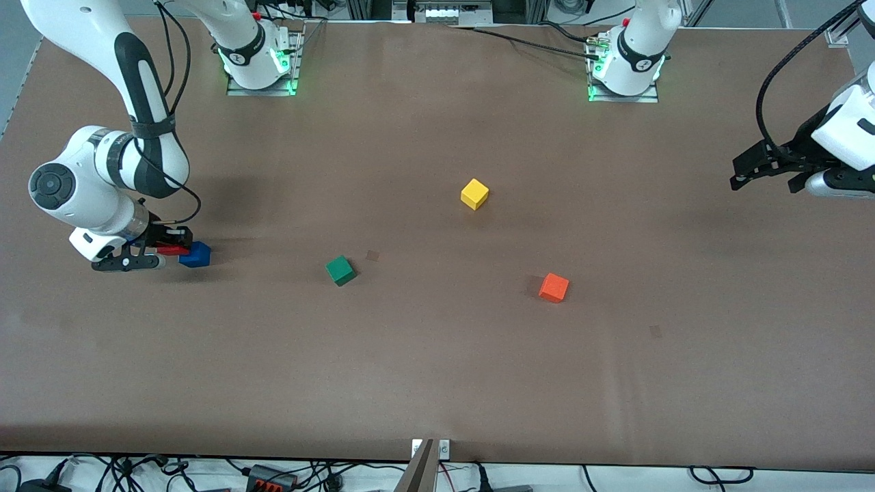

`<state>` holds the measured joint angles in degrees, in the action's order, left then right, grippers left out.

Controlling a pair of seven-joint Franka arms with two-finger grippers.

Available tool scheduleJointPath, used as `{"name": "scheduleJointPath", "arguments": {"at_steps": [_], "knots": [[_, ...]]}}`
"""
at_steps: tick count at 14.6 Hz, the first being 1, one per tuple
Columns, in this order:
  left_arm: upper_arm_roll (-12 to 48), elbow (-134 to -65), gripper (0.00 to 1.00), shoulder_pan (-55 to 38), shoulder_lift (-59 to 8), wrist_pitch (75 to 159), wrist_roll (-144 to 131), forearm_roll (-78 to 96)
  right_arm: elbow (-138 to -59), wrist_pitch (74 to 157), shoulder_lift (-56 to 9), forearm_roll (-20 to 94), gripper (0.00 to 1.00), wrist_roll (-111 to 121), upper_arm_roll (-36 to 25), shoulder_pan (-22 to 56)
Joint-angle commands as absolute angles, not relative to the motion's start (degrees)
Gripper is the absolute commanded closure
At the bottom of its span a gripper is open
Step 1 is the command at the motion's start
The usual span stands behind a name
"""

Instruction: Pass red block to right arm, stack on blue

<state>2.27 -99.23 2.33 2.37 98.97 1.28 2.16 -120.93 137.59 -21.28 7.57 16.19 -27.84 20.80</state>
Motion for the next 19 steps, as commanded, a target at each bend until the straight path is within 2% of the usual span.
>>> {"name": "scheduleJointPath", "arguments": {"at_steps": [1, 19], "knots": [[2.5, -98.5, 0.0, 2.5, 2.5, 98.1, 0.4, 2.5, -122.4, 138.7, -20.5, 8.9, 1.0, 15.5, -27.9, 21.4], [4.5, -95.9, 0.0, 1.6, 1.3, 96.4, 0.2, 2.1, -122.2, 141.3, -22.8, 10.4, 1.0, 15.6, -27.2, 21.8]]}}
